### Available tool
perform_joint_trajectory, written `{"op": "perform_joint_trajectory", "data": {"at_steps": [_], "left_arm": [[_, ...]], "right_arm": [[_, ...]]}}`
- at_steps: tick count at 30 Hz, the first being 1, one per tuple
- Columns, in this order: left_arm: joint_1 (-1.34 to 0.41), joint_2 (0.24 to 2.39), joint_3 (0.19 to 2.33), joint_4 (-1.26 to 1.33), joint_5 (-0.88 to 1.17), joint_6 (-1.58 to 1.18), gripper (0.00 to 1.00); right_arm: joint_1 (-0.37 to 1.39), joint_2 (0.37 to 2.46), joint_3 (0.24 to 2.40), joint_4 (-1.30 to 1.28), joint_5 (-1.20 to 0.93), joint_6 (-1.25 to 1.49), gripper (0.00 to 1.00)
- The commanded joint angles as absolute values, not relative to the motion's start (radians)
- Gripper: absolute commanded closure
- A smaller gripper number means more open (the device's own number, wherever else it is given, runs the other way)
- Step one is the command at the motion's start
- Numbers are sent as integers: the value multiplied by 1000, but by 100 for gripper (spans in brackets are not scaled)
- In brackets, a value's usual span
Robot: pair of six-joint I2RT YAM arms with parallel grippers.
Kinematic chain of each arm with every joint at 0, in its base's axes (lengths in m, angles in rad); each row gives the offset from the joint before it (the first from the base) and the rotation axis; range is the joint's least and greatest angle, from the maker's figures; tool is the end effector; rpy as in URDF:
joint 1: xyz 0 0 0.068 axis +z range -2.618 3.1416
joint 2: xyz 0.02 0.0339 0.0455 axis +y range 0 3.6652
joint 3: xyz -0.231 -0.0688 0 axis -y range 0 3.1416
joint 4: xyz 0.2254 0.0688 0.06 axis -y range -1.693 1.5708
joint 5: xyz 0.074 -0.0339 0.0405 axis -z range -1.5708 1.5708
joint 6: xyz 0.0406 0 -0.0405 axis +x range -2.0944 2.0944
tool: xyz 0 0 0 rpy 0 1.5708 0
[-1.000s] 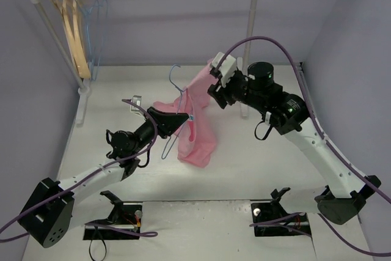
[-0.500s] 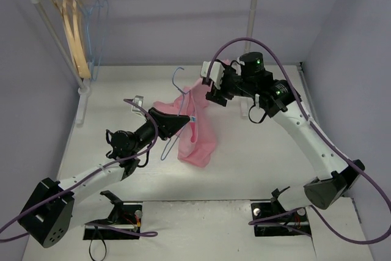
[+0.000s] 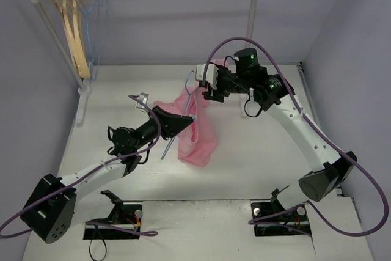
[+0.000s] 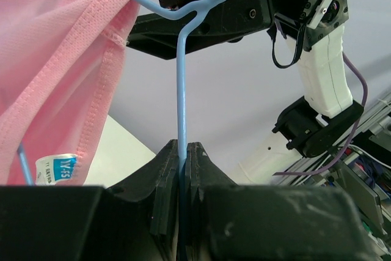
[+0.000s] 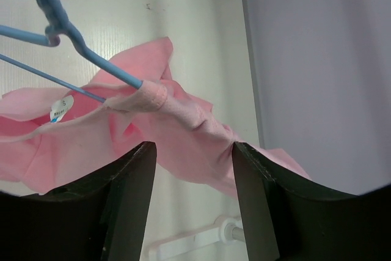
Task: Place the t-shirt on the hanger
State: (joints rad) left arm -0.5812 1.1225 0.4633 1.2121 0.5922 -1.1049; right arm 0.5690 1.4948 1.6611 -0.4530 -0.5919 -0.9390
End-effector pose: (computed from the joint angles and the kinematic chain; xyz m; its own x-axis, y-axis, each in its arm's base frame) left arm 0.1768 -0.1433 0.2876 -0.5645 -0.5161 -0.6442 0.7751 -0.0632 -0.6286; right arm 0.2558 0.1905 0.4099 0.5839 -0.4215 -0.6938 -0.7226 0.1197 -0.6808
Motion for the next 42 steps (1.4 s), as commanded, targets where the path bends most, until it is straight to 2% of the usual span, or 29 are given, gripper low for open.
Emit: {"op": "perform_joint_trajectory", "data": {"at_steps": [1, 11, 16, 21, 28, 29, 31, 32, 34, 36, 37, 41, 42], "left_arm": [[-580, 1124, 551, 1325, 660, -1112, 100], [-580, 1137, 552, 1318, 663, -1118, 100], [-580, 1135, 552, 1310, 658, -1117, 100], [-580, 1137, 574, 1307, 698, -1121, 100], [-577, 1149, 626, 1243, 778, -1112, 100], [-574, 1150, 640, 1236, 788, -1112, 100], [-568, 1158, 656, 1206, 816, -1112, 100], [-565, 1158, 672, 1191, 822, -1109, 100], [-542, 1149, 686, 1099, 825, -1086, 100], [-500, 1118, 703, 966, 810, -1057, 95], [-483, 1105, 707, 906, 798, -1024, 86], [-410, 1010, 765, 570, 672, -882, 65], [-393, 994, 813, 407, 637, -812, 60]], "right_arm": [[568, 1486, 1684, -394, -643, -965, 47], [566, 1424, 1614, -267, -603, -960, 48], [565, 1397, 1575, -242, -591, -957, 51], [566, 1413, 1578, -304, -618, -962, 61], [566, 1414, 1572, -342, -676, -956, 66], [565, 1413, 1569, -348, -680, -957, 75], [566, 1407, 1560, -348, -683, -962, 86], [566, 1398, 1554, -345, -681, -965, 97], [565, 1385, 1542, -342, -677, -966, 100], [565, 1362, 1520, -327, -658, -960, 100], [566, 1352, 1507, -313, -649, -956, 100], [565, 1284, 1421, -210, -550, -922, 100], [566, 1273, 1387, -193, -531, -917, 100]]}}
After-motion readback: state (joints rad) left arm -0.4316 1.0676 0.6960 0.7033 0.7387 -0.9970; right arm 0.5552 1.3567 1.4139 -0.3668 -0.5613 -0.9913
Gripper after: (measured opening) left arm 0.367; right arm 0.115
